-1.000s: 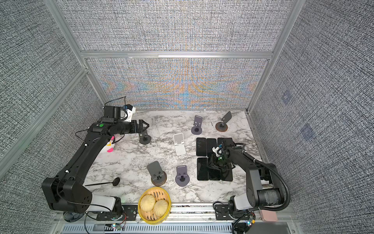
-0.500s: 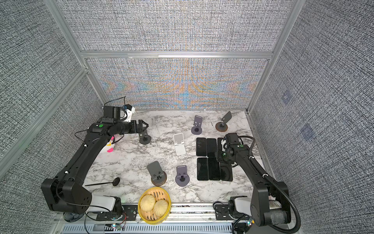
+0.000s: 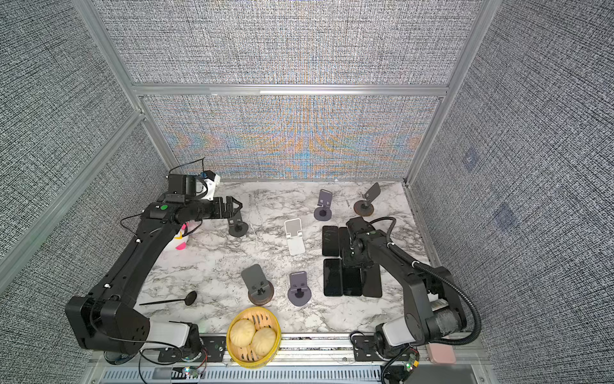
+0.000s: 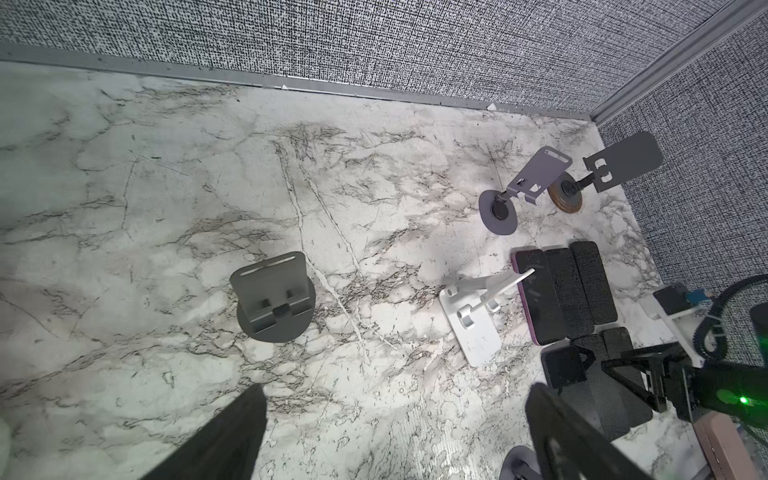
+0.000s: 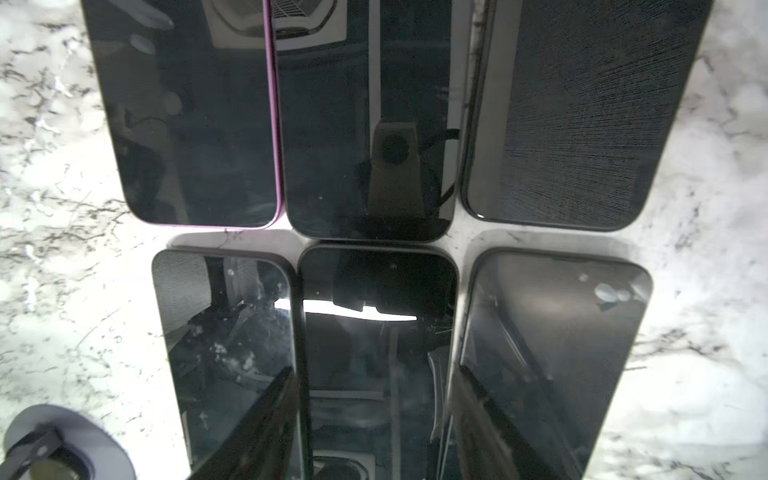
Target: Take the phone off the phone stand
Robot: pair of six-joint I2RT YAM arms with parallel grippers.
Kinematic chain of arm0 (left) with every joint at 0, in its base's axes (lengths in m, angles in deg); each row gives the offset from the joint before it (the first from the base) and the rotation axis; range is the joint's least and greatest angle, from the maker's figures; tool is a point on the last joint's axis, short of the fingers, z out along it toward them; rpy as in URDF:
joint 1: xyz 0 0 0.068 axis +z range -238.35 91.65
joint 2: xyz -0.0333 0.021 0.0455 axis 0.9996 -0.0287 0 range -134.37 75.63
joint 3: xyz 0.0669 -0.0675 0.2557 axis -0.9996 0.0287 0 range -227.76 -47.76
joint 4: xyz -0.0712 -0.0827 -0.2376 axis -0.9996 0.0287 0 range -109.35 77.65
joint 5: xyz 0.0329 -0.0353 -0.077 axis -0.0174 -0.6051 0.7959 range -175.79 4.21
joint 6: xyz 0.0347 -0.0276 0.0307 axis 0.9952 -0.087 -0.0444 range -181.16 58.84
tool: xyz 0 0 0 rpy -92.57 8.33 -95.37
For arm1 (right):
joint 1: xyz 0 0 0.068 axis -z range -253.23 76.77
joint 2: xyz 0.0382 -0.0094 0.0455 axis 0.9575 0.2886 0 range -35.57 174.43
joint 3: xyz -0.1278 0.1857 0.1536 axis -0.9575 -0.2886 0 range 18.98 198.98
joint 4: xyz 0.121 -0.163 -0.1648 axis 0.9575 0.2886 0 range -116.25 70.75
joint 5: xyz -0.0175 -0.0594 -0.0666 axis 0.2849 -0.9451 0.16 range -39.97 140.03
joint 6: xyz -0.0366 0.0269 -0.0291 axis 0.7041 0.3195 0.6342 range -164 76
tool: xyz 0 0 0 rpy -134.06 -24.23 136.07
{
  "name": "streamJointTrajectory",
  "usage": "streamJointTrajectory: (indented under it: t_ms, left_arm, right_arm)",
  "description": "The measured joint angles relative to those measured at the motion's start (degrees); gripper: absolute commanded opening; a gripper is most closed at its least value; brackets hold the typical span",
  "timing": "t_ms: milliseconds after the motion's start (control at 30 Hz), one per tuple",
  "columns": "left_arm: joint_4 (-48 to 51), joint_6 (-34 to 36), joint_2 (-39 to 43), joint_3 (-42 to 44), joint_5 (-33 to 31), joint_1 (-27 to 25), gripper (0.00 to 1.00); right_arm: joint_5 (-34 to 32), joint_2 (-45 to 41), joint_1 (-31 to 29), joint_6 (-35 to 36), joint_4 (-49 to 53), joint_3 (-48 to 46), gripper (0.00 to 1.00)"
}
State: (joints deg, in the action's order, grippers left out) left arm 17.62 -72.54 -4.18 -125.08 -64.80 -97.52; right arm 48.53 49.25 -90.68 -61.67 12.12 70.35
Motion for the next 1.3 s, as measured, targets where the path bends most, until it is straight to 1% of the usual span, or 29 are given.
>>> streamJointTrajectory:
  t_ms: [67, 200, 333, 500, 667, 900, 1033, 1200, 1233, 1300]
  left_arm:
    - [0.02, 0.0, 0.0, 0.0, -0.02, 0.0, 0.98]
    - [0.0, 0.0, 0.0, 0.0, -0.02, 0.0, 0.98]
    - [0.02, 0.02, 0.0, 0.0, -0.02, 0.0, 0.98]
    - [0.02, 0.02, 0.0, 0.0, -0.02, 0.0, 0.98]
    - [0.07, 0.07, 0.0, 0.0, -0.07, 0.0, 0.98]
    - [0.42, 0.26, 0.0, 0.0, -0.5, 0.0, 0.98]
    - [0.39, 0.28, 0.15, 0.0, -0.52, 0.0, 0.98]
    - [0.26, 0.42, 1.42, 0.61, -2.6, 0.0, 0.98]
    - [0.17, 0.42, 1.92, 0.85, -3.23, -0.02, 0.98]
    - [-0.04, 0.39, 4.02, 2.01, -5.09, 0.0, 0.98]
  right_arm:
    - [-0.33, 1.2, -1.38, -0.5, 0.0, 0.52, 0.58]
    - [-0.24, 2.45, -3.78, -2.05, -0.46, 0.59, 0.47]
    - [1.77, 3.15, -5.07, -3.69, -1.84, 0.31, 0.46]
    - [3.8, 4.55, -6.12, -5.57, -3.82, 0.31, 0.41]
    - [4.98, 5.46, -6.67, -6.25, -4.37, 0.48, 0.4]
    - [4.94, 5.38, -6.95, -6.99, -4.55, 0.63, 0.41]
    - [3.52, 2.45, -6.75, -6.88, -4.0, 1.25, 0.47]
    - [1.73, -3.58, -5.68, -4.5, -4.42, 1.53, 0.6]
    - [1.27, -5.14, -5.42, -3.87, -5.01, 1.33, 0.64]
    - [-0.11, -8.44, -4.61, -2.43, -6.88, 0.55, 0.87]
